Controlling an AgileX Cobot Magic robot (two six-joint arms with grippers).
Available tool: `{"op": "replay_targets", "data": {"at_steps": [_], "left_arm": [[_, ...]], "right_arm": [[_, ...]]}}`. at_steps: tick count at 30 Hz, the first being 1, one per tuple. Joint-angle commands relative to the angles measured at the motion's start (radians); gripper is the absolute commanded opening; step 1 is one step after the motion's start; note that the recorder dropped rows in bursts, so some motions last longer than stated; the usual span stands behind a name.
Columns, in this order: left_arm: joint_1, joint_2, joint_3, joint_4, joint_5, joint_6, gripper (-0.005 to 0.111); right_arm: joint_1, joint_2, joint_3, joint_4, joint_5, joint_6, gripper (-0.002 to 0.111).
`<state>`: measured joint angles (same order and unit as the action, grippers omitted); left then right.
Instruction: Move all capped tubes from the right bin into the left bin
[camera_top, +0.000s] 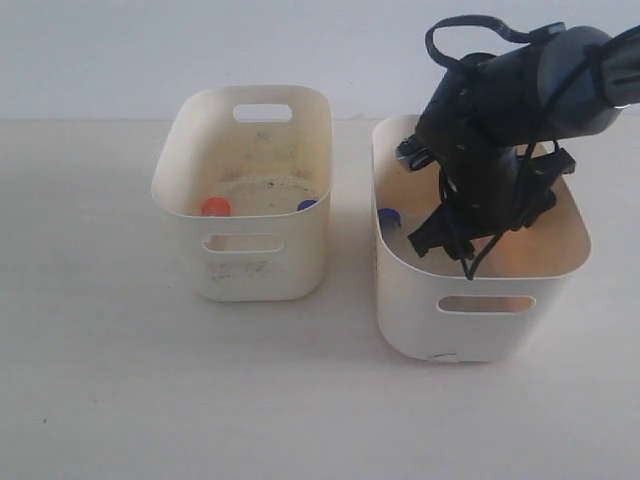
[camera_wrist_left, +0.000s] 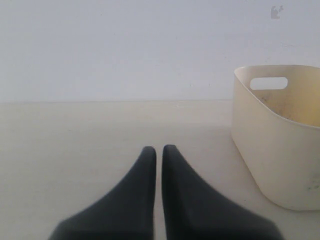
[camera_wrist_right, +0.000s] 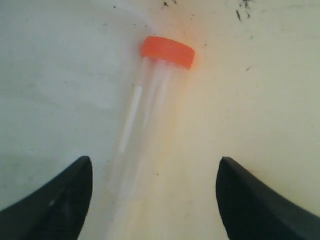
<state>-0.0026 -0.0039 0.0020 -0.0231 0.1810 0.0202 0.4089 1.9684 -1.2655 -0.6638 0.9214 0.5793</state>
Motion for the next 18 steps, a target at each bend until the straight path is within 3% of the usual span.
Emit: {"op": "replay_targets", "data": {"at_steps": [1, 18], "left_arm": [[-0.007, 0.004, -0.002, -0.003, -0.007, -0.004, 0.004], [-0.007, 0.004, -0.002, -0.003, -0.007, -0.004, 0.004]], "right_arm": [[0.016, -0.002, 0.007, -0.175, 0.124, -0.007, 0.067], [0.041, -0.002, 0.001, -0.098, 0.061, 0.091, 0.067]]}}
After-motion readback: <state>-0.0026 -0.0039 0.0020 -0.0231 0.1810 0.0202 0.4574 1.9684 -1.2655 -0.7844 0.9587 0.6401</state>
